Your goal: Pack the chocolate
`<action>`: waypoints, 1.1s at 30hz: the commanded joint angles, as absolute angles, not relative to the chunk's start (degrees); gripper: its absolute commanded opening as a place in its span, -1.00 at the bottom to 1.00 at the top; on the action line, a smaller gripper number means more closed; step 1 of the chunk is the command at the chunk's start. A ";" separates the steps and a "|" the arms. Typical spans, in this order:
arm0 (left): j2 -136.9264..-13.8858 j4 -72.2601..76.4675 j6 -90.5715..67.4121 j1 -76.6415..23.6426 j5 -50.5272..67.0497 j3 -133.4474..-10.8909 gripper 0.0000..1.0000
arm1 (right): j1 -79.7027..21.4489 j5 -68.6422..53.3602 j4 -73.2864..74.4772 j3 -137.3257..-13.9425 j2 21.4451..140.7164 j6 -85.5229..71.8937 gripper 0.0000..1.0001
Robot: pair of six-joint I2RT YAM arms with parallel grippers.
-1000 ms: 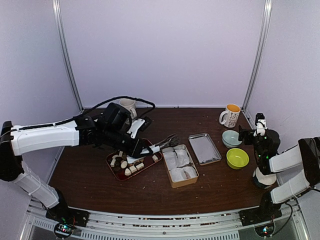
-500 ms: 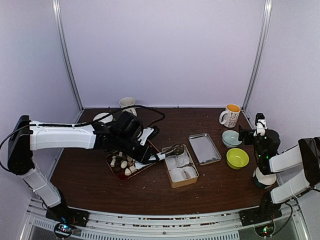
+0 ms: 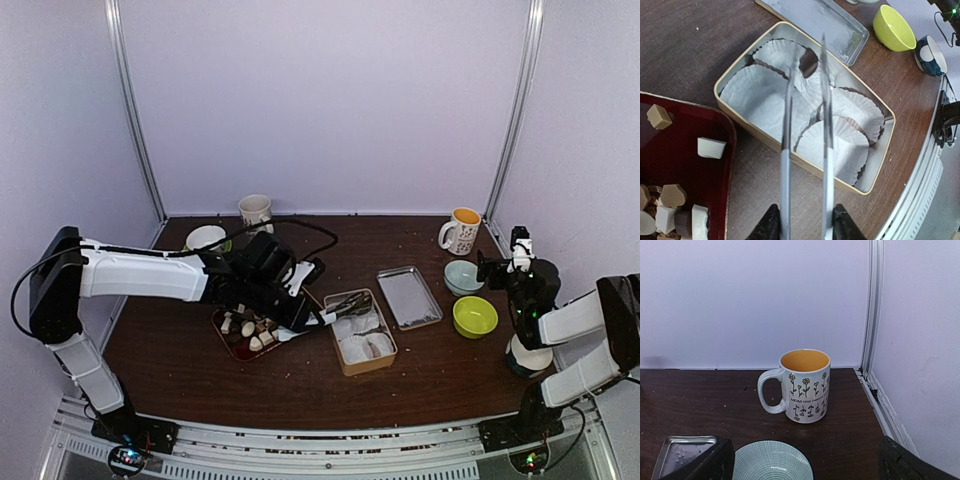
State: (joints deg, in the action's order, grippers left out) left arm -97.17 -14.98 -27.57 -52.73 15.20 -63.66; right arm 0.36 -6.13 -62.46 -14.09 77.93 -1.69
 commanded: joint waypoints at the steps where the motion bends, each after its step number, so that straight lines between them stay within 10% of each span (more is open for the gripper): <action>1: -96.63 -10.55 -27.86 -53.00 13.56 -64.32 -0.26 | 0.43 -5.32 -63.93 -13.77 78.13 -1.93 1.00; 33: -77.06 -37.37 -32.53 -52.91 -3.94 -56.56 -0.14 | 0.43 -5.27 -63.94 -13.81 78.11 -1.93 1.00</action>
State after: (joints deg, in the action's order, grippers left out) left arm -79.48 -35.35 -31.29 -52.73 -3.03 -57.23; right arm 0.36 -6.09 -62.46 -14.09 77.93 -1.72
